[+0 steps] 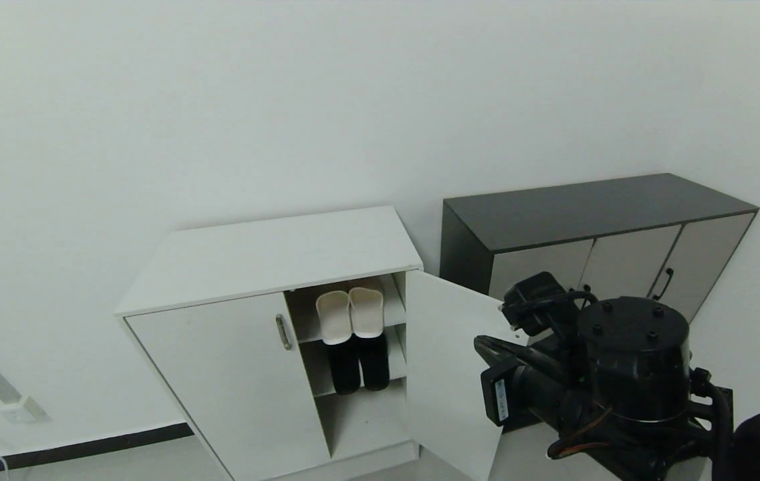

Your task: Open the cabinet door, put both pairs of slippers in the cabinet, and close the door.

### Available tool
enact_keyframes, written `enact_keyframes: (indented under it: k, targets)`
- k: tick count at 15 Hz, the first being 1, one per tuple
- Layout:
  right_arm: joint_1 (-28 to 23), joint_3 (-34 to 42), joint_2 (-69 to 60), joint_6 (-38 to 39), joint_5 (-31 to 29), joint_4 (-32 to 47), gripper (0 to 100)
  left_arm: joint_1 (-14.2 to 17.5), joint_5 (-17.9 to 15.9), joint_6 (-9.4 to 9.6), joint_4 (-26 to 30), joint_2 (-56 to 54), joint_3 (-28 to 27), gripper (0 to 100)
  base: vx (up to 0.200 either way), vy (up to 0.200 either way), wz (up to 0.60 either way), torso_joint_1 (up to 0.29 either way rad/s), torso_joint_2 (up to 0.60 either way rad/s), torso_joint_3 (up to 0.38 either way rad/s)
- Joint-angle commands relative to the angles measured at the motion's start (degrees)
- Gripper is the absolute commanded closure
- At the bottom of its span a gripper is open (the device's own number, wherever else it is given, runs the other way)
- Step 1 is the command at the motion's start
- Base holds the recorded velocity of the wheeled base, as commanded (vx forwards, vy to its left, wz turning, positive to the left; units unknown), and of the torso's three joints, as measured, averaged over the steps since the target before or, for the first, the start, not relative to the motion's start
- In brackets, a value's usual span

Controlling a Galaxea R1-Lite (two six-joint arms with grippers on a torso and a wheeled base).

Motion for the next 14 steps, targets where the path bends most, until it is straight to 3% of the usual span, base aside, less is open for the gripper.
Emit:
enact_keyframes:
  k: [1,6,14]
  targets:
    - [-0.6,-0.3,0.4,-0.1,0.0,0.1,100,0.1,0.0,0.00,0.0,0.0,0.0,100,0.000,0.000,0.00,0.000,0.00,0.000]
    - [-4.3,-3.0,3.3,0.1,0.8,0.1,100,0.1,-0.1,0.09,0.0,0.0,0.0,100,0.000,0.000,0.00,0.000,0.00,0.000]
    - [-21.0,-21.2,16.8,0.0,8.2,3.5,100,0.0,-0.1,0.09,0.0,0.0,0.0,100,0.000,0.000,0.00,0.000,0.00,0.000]
